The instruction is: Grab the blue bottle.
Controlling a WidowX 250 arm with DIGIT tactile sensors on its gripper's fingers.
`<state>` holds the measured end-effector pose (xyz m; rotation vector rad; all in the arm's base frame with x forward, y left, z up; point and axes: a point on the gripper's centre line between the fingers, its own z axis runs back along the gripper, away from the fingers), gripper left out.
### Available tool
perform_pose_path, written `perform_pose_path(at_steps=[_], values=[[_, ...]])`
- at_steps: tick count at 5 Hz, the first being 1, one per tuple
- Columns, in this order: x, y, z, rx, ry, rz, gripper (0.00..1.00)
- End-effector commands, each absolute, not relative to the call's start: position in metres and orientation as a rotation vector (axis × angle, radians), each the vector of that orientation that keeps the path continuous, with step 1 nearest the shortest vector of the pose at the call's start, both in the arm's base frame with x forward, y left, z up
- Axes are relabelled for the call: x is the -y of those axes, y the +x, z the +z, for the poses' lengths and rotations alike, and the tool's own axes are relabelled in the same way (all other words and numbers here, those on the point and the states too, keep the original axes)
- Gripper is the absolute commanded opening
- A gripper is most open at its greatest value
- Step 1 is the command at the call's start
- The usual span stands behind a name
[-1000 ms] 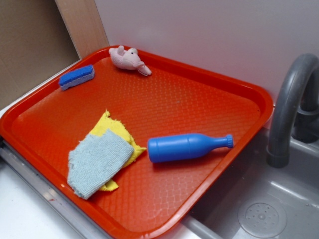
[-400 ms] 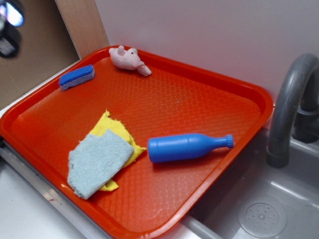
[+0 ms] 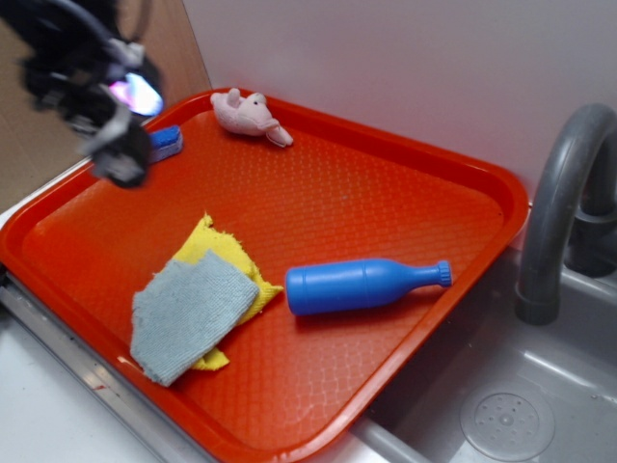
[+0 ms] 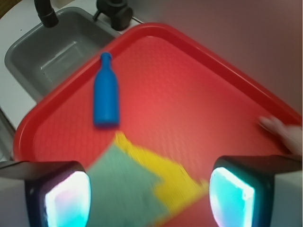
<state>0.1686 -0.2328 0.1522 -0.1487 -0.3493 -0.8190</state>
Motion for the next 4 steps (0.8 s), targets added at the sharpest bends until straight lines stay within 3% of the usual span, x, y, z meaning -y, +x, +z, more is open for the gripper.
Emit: perform_pose_path(at_steps=[1,2,3,4], values=[[0.304,0.173,0.117,0.312,-0.179,-0.94,1.0],[0.324,0.167,0.091,0.245,-0.146,-0.974,1.0],[0.333,0.164,0.069,0.203,-0.157,-0.986,1.0],[0.34,0.163,0.054,0.163,-0.096,-1.0,1.0]])
